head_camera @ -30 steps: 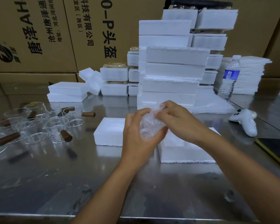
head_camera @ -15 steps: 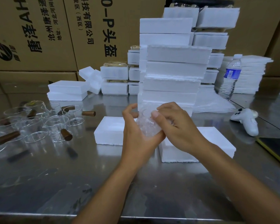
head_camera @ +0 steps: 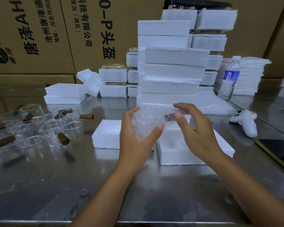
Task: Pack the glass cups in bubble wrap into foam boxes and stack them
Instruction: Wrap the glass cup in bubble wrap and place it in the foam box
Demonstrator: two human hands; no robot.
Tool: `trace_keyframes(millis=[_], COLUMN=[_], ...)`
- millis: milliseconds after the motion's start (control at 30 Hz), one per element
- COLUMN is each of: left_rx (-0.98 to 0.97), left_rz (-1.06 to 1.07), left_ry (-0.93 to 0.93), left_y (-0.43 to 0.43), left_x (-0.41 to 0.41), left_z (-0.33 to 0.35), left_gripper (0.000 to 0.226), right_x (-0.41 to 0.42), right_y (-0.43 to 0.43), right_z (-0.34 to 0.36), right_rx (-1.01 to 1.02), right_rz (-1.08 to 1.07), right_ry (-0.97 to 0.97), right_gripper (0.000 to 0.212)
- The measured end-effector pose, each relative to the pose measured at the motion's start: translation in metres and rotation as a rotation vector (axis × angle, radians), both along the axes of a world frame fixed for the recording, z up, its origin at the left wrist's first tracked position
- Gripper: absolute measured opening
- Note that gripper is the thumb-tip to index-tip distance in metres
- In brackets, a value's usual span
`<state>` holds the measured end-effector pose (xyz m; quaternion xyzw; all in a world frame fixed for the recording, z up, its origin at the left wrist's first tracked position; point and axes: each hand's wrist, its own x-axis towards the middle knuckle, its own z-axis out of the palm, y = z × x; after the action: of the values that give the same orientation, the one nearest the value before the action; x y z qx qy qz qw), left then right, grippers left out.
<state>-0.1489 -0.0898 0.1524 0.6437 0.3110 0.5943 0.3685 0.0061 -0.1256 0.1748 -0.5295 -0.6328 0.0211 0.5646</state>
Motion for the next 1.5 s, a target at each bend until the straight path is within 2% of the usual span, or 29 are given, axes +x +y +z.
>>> trace_keyframes(millis=[100, 233, 400, 467, 533, 633, 833, 933, 1100, 1200, 1267, 1400, 1500], left_rx=[0.02, 0.01, 0.019, 0.025, 0.039, 0.073, 0.11, 0.131, 0.188, 0.203, 0.204, 0.142, 0.076], left_rz=[-0.035, -0.085, -0.172, -0.18, -0.164, -0.163, -0.12, -0.072, -0.003, -0.003, -0.003, 0.171, 0.326], left_ry=[0.041, 0.069, 0.176, 0.201, 0.199, 0.204, 0.259, 0.295, 0.445, 0.491, 0.49, 0.445, 0.608], left_y=[-0.002, -0.003, -0.005, -0.005, -0.005, -0.007, -0.004, -0.002, 0.001, 0.001, 0.001, 0.006, 0.01], left_x=[0.003, 0.006, 0.009, 0.01, 0.011, 0.013, 0.012, 0.011, 0.011, 0.011, 0.009, 0.002, 0.0], left_z=[-0.001, -0.003, -0.003, -0.003, -0.004, -0.004, -0.01, -0.012, -0.016, -0.017, -0.015, -0.015, -0.018], left_gripper=[0.059, 0.062, 0.08, 0.074, 0.058, 0.036, 0.02, 0.021, 0.021, 0.024, 0.026, 0.028, 0.027], right_x=[0.006, 0.013, 0.03, 0.04, 0.049, 0.053, 0.051, 0.053, 0.055, 0.058, 0.061, 0.069, 0.079], right_y=[-0.003, -0.002, -0.007, -0.009, -0.012, -0.014, -0.013, -0.012, -0.012, -0.013, -0.014, -0.014, -0.013], right_z=[-0.004, 0.002, 0.004, 0.005, 0.006, 0.003, -0.003, -0.008, -0.016, -0.017, -0.015, -0.011, -0.013], right_rx=[-0.114, -0.165, -0.106, -0.078, -0.071, -0.12, -0.317, -0.367, -0.327, -0.302, -0.273, -0.164, -0.297], right_rz=[0.119, 0.246, 0.179, 0.119, 0.063, 0.043, 0.098, 0.047, -0.24, -0.328, -0.341, -0.461, -0.535], right_ry=[0.164, 0.366, 0.553, 0.598, 0.597, 0.566, 0.42, 0.252, -0.17, -0.299, -0.187, 0.239, 0.435], right_gripper=[0.009, 0.011, 0.009, 0.012, 0.009, 0.012, 0.014, 0.011, 0.015, 0.013, 0.008, 0.014, 0.022])
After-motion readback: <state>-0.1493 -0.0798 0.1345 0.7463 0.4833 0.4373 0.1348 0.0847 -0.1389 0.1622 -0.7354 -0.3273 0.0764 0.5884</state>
